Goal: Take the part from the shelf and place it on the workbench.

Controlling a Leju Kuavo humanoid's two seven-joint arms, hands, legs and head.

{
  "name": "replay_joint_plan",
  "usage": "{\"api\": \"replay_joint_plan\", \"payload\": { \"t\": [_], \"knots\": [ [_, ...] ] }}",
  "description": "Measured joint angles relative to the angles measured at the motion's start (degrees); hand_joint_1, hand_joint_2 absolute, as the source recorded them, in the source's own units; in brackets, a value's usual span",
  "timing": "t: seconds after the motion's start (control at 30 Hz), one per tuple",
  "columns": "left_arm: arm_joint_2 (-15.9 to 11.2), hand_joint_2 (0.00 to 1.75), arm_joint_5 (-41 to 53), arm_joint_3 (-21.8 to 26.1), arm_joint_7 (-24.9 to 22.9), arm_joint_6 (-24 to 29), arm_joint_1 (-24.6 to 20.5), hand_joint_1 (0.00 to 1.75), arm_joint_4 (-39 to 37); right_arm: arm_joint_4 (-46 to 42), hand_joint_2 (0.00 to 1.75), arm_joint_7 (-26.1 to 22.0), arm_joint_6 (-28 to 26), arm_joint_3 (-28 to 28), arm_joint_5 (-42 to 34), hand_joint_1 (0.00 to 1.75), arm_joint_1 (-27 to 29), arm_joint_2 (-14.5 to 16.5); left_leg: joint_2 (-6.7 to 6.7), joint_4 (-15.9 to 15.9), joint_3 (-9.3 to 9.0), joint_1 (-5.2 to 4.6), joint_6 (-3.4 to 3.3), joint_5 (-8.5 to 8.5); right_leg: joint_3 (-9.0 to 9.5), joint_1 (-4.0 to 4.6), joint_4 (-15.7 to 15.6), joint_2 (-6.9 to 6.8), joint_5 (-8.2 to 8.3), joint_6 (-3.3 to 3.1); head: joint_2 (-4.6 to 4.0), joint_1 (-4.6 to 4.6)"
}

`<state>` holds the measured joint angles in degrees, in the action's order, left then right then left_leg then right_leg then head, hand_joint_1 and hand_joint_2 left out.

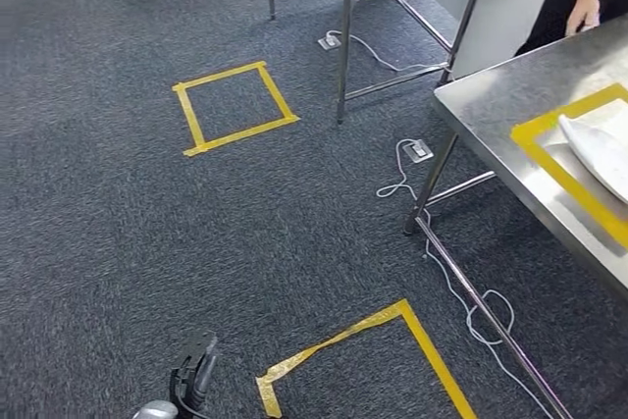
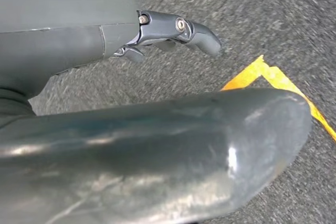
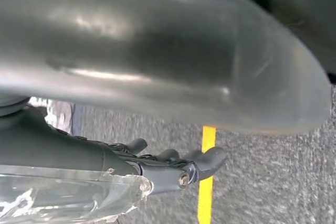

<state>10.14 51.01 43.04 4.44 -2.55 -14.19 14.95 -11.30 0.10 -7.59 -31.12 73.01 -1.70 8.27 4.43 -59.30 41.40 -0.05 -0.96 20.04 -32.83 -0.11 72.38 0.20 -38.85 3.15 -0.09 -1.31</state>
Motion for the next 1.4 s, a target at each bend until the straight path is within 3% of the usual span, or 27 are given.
{"api": "replay_joint_plan", "payload": {
  "t": [0.07, 0.13, 0.17, 0.23, 0.3, 0.37, 0.43, 0.47, 0.5, 0.6, 0.63, 0.67, 0.73, 0.77, 0.8, 0.87, 0.93, 0.97, 1.03, 1.1, 1.13, 1.17, 1.23, 1.27, 1.3, 1.33, 1.4],
  "knots": [
    [0.16, 0.0, -0.01, -0.01, 0.01, 0.05, -0.11, 0.0, 0.02, 0.01, 0.0, -0.08, 0.02, 0.0, -0.02, 0.0, 0.01, -0.1, 1.72, -0.06, -0.03, 0.35, 0.85, -0.35, 1.13, -0.68, -7.13, 2.65, 5.1, 0.37, 0.0, 0.03],
    [0.28, 0.0, -0.02, -0.03, 0.02, 0.15, -0.26, 0.0, 0.04, 0.03, 0.0, -0.16, 0.04, 0.01, -0.03, 0.0, -0.12, -0.18, 3.08, 0.19, 0.08, 0.54, 1.93, -1.06, 1.83, -0.99, -10.92, 5.03, 7.18, -0.01, 0.0, 0.01],
    [0.29, 0.0, -0.02, -0.04, 0.02, 0.27, -0.24, 0.0, 0.04, 0.04, 0.0, -0.2, 0.06, 0.01, -0.03, 0.0, -0.22, -0.21, 3.61, 0.58, 0.08, 0.62, 2.5, -1.58, 1.8, -0.81, -11.08, 5.24, 7.35, -0.5, 0.0, 0.0],
    [0.32, 0.0, -0.02, -0.04, 0.01, 0.57, 0.04, 0.0, 0.04, 0.03, 0.0, -0.23, 0.07, 0.0, -0.04, 0.0, -0.34, -0.26, 3.97, 1.46, 0.14, 0.68, 3.44, -2.42, 1.61, -0.62, -11.36, 3.92, 8.38, -1.75, 0.0, -0.03],
    [0.54, 0.0, -0.02, -0.07, -0.05, 0.84, 0.16, 0.0, 0.04, 0.03, 0.0, -0.27, 0.07, 0.0, -0.04, 0.0, -0.29, -0.28, 1.24, -0.69, 1.17, 0.41, 3.84, -0.08, 1.3, -0.57, -11.9, 2.23, 9.63, -2.92, 0.0, -0.41],
    [0.92, 0.0, -0.03, -0.15, -0.1, 1.02, -0.08, 0.0, 0.04, 0.04, 0.0, -0.28, 0.07, -0.01, -0.07, 0.0, -0.07, -0.34, -2.34, -7.43, 3.28, 0.21, 3.96, 5.31, 0.63, -0.23, -12.15, 0.32, 10.58, -3.63, 0.0, -0.8],
    [1.2, 0.0, -0.04, -0.24, -0.1, 1.11, -0.23, 0.0, 0.04, 0.04, 0.0, -0.27, 0.07, -0.02, -0.11, 0.0, 0.07, -0.5, -3.49, -13.57, 4.21, 0.27, 4.08, 9.14, -0.43, 0.04, -12.17, -1.73, 11.36, -3.79, 0.0, -0.86],
    [1.32, 0.0, -0.04, -0.27, -0.1, 1.13, -0.21, 0.0, 0.04, 0.03, 0.0, -0.27, 0.08, -0.02, -0.14, 0.0, 0.04, -0.59, -3.68, -14.12, 3.26, 0.28, 4.09, 9.73, -1.0, 0.1, -12.16, -2.66, 11.75, -3.77, 0.0, -0.88],
    [1.39, 0.0, -0.04, -0.29, -0.11, 1.16, -0.18, 0.0, 0.04, 0.03, 0.0, -0.27, 0.1, -0.02, -0.16, 0.0, -0.03, -0.64, -3.9, -12.53, 1.18, 0.28, 4.05, 9.52, -1.56, 0.13, -12.16, -3.52, 12.15, -3.7, 0.0, -0.9],
    [1.6, 0.0, -0.04, -0.43, -0.1, 1.28, -0.57, 0.0, 0.1, -0.02, 0.0, -0.28, 0.16, -0.02, -0.19, 0.0, -0.14, -0.69, -7.22, -1.19, -8.53, -0.14, 3.5, 7.98, -2.6, 0.34, -12.03, -5.71, 13.12, -3.11, 0.0, -0.93],
    [1.69, 0.0, -0.04, -0.49, -0.1, 1.32, -0.77, 0.0, 0.13, -0.04, 0.0, -0.29, 0.17, -0.02, -0.19, 0.0, -0.14, -0.69, -8.07, 1.17, -10.35, -0.35, 3.14, 7.7, -2.67, 0.41, -11.99, -6.39, 13.42, -2.8, 0.0, -0.92],
    [1.77, 0.0, -0.04, -0.54, -0.1, 1.37, -0.89, 0.0, 0.15, -0.07, 0.0, -0.29, 0.2, -0.02, -0.19, 0.0, -0.19, -0.7, -8.3, 2.1, -10.89, -0.55, 2.77, 7.52, -2.65, 0.44, -12.01, -7.01, 13.72, -2.47, 0.0, -0.96],
    [1.75, 0.0, -0.04, -0.57, -0.3, 1.5, -0.79, 0.0, 0.15, -0.07, 0.0, -0.3, 0.3, -0.02, -0.18, 0.0, -0.37, -0.71, -7.05, 2.39, -10.42, -0.62, 1.9, 6.51, -2.59, 0.21, -12.21, -7.7, 14.24, -1.75, 0.0, -0.98],
    [1.73, 0.0, -0.04, -0.6, -0.42, 1.55, -0.74, 0.0, 0.15, -0.07, 0.0, -0.3, 0.33, -0.01, -0.17, 0.0, -0.43, -0.72, -6.51, 2.61, -10.15, -0.51, 1.48, 5.95, -2.77, 0.05, -11.86, -6.77, 13.7, -1.38, 0.0, -0.97],
    [1.77, 0.0, -0.06, -0.65, -0.54, 1.6, -0.77, 0.0, 0.15, -0.07, 0.0, -0.31, 0.36, -0.01, -0.16, 0.0, -0.38, -0.73, -5.89, 2.85, -9.77, -0.33, 1.08, 5.3, -3.22, -0.06, -10.55, -5.22, 12.3, -1.04, 0.0, -0.89],
    [1.94, 0.0, -0.1, -0.82, -0.57, 1.64, -0.97, 0.0, 0.15, -0.07, 0.0, -0.32, 0.37, 0.0, -0.13, 0.0, -0.21, -0.75, -4.51, 3.01, -8.54, -0.1, 0.59, 4.04, -5.09, -0.17, -4.65, -1.63, 7.52, -0.6, 0.0, -0.61],
    [2.07, 0.0, -0.13, -0.95, -0.6, 1.64, -0.98, 0.0, 0.15, -0.07, 0.0, -0.31, 0.39, 0.0, -0.1, 0.0, -0.1, -0.75, -3.04, 2.99, -6.99, -0.08, 0.54, 2.79, -6.63, -0.13, 1.7, -0.45, 3.98, -0.5, 0.0, -0.44],
    [2.08, 0.0, -0.13, -0.98, -0.63, 1.64, -0.92, 0.0, 0.15, -0.07, 0.0, -0.31, 0.4, 0.0, -0.1, 0.0, -0.1, -0.75, -2.3, 2.98, -6.17, -0.08, 0.65, 2.12, -6.31, -0.13, 2.65, -0.33, 3.85, -0.52, 0.0, -0.43],
    [2.07, 0.0, -0.13, -1.02, -0.7, 1.63, -0.85, 0.0, 0.15, -0.07, 0.0, -0.31, 0.4, 0.0, -0.1, 0.0, -0.17, -0.75, -0.7, 2.95, -4.48, 0.04, 1.03, 0.71, -2.51, -0.26, -1.59, 0.26, 6.32, -0.68, 0.0, -0.44],
    [2.07, 0.0, -0.13, -1.09, -0.72, 1.63, -0.87, 0.0, 0.16, -0.07, 0.0, -0.32, 0.4, 0.0, -0.1, 0.0, -0.29, -0.77, 0.88, 2.87, -3.05, 0.16, 1.67, -0.73, 2.91, -0.55, -9.4, 2.78, 7.82, -0.91, 0.01, -0.5],
    [2.07, 0.0, -0.13, -1.14, -0.72, 1.63, -0.88, 0.0, 0.17, -0.06, 0.0, -0.32, 0.4, 0.0, -0.09, 0.0, -0.28, -0.77, 1.56, 2.86, -2.67, 0.2, 2.03, -1.37, 4.45, -0.65, -12.02, 3.91, 7.89, -1.0, 0.01, -0.49],
    [2.07, 0.0, -0.13, -1.2, -0.72, 1.63, -0.87, 0.0, 0.17, -0.06, 0.0, -0.33, 0.4, 0.0, -0.09, 0.0, -0.28, -0.77, 2.18, 2.95, -2.45, 0.26, 2.41, -2.01, 5.08, -0.6, -13.28, 4.61, 7.69, -1.18, 0.01, -0.5],
    [2.0, 0.0, -0.13, -1.27, -0.73, 1.64, -0.72, 0.0, 0.17, -0.05, 0.0, -0.34, 0.4, -0.01, -0.09, 0.0, -0.28, -0.79, 3.48, 3.51, -2.27, 0.5, 3.26, -3.27, 4.52, -0.39, -13.51, 3.71, 8.41, -1.9, 0.01, -0.4],
    [1.96, 0.0, -0.13, -1.29, -0.74, 1.64, -0.56, 0.0, 0.17, -0.06, 0.0, -0.34, 0.4, -0.02, -0.09, 0.0, -0.4, -0.8, 3.16, 3.51, -1.93, 0.52, 3.55, -3.07, 4.1, -0.32, -13.54, 3.02, 8.97, -2.47, 0.01, -0.42],
    [1.93, 0.0, -0.13, -1.31, -0.78, 1.65, -0.42, 0.0, 0.17, -0.06, 0.0, -0.34, 0.4, -0.02, -0.08, 0.0, -0.48, -0.82, 2.08, 2.65, -1.36, 0.45, 3.76, -1.62, 3.63, -0.33, -13.68, 2.2, 9.69, -3.04, 0.0, -0.55],
    [1.91, 0.0, -0.14, -1.33, -0.81, 1.65, -0.36, 0.0, 0.17, -0.06, 0.0, -0.36, 0.4, -0.02, -0.07, 0.0, -0.48, -0.83, 0.46, 0.5, -0.49, 0.35, 3.85, 0.96, 2.97, -0.36, -13.84, 1.37, 10.43, -3.49, 0.0, -0.77],
    [1.98, 0.0, -0.14, -1.4, -0.86, 1.63, -0.48, 0.0, 0.17, -0.07, 0.0, -0.35, 0.4, -0.02, -0.02, 0.0, -0.31, -0.89, -2.66, -6.87, 1.59, 0.21, 4.05, 7.21, 1.62, -0.1, -13.89, -0.35, 11.61, -3.87, 0.0, -1.13]
  ]
}}
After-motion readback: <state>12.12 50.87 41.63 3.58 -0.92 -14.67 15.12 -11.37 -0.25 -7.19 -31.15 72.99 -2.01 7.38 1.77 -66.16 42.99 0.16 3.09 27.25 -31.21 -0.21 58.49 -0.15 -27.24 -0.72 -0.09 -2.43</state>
